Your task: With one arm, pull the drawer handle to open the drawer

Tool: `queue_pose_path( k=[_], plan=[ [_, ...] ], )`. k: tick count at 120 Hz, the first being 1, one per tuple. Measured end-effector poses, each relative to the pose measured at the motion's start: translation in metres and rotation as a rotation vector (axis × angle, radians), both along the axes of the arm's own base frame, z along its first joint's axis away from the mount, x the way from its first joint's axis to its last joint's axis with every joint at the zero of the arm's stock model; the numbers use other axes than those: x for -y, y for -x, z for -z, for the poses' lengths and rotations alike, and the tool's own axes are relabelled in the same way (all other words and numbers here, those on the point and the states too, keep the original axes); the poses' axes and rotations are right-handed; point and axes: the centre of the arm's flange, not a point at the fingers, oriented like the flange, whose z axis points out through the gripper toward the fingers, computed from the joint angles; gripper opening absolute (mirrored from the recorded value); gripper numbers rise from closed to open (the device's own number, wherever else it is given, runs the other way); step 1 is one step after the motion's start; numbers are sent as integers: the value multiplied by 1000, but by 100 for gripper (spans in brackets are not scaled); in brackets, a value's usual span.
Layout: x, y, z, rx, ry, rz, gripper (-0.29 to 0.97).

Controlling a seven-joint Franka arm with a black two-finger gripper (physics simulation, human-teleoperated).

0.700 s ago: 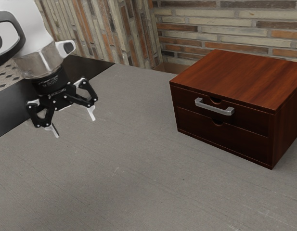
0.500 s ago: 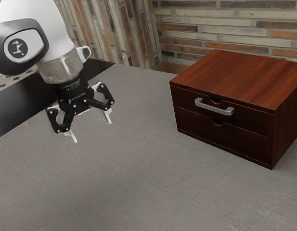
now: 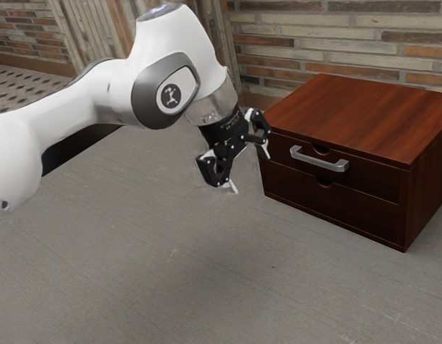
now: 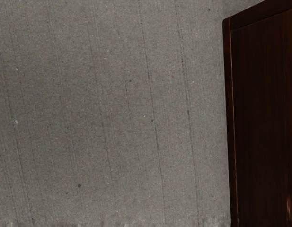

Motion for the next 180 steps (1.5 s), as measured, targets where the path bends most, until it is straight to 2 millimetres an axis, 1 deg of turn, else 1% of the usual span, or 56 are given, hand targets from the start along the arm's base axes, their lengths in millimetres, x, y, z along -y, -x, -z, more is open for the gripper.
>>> queue_pose_path(
  k=[7,13,20,27,39,53,68,75,99,130,133,157,180],
  plan=[
    [16,-4,-1,27,9,6,68],
    [22,-7,-2,48,14,2,68],
    [26,-24,-4,79,18,-7,68],
    [37,-35,-1,97,25,-3,68],
    [50,-40,2,108,33,1,68],
    [48,-49,12,113,36,-18,68],
    [46,-59,11,137,40,-30,68],
    [46,-61,14,136,40,-33,68],
    [46,-68,28,131,42,-44,68],
    [45,-70,32,135,42,-48,65],
    [45,-71,33,135,42,-47,64],
    [46,-71,37,130,42,-47,42],
    [46,-72,47,117,56,-52,28]
  ],
)
